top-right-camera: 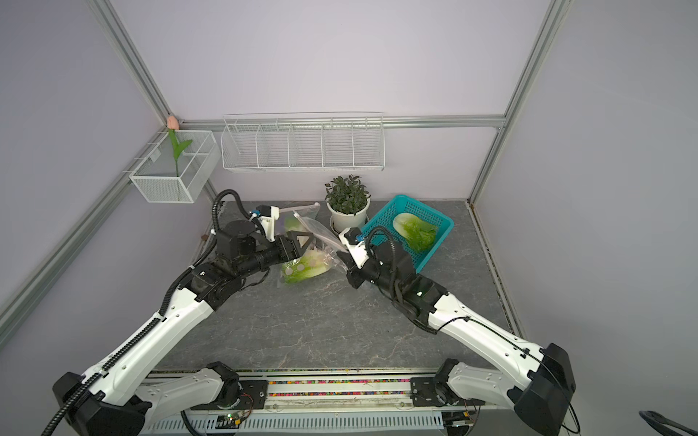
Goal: Put the chinese cabbages into a zipper bag and zip it
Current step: Open the zipper of the food storage bag.
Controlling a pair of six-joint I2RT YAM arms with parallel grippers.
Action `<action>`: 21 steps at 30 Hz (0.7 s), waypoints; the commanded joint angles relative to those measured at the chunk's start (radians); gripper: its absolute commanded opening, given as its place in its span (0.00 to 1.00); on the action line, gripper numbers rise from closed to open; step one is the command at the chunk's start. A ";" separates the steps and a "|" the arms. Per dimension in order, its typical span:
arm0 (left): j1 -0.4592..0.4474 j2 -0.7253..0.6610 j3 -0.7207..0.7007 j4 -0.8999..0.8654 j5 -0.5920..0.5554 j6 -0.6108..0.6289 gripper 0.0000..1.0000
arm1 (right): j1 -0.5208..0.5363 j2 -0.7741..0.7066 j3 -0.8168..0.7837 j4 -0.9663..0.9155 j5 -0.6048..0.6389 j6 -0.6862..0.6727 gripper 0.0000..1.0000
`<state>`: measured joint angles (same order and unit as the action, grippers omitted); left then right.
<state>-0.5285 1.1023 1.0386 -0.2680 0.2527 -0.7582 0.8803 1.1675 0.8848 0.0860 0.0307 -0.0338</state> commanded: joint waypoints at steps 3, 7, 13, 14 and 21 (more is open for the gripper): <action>0.032 -0.042 -0.058 0.069 0.062 -0.237 0.76 | 0.126 0.070 -0.094 0.274 0.195 -0.066 0.07; 0.031 -0.084 -0.067 -0.006 0.013 -0.221 0.72 | 0.148 0.096 -0.107 0.317 0.238 -0.032 0.07; 0.033 -0.219 -0.157 -0.066 -0.093 -0.246 0.72 | 0.149 0.100 -0.107 0.317 0.252 -0.012 0.07; 0.034 -0.224 -0.191 -0.026 -0.073 -0.271 0.72 | 0.150 0.098 -0.109 0.319 0.248 -0.004 0.08; 0.035 -0.115 -0.244 0.208 0.012 -0.302 0.61 | 0.175 0.114 -0.103 0.320 0.232 0.015 0.11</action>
<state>-0.4973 0.9585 0.7948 -0.1814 0.2367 -1.0229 1.0405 1.2686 0.7826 0.3649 0.2577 -0.0326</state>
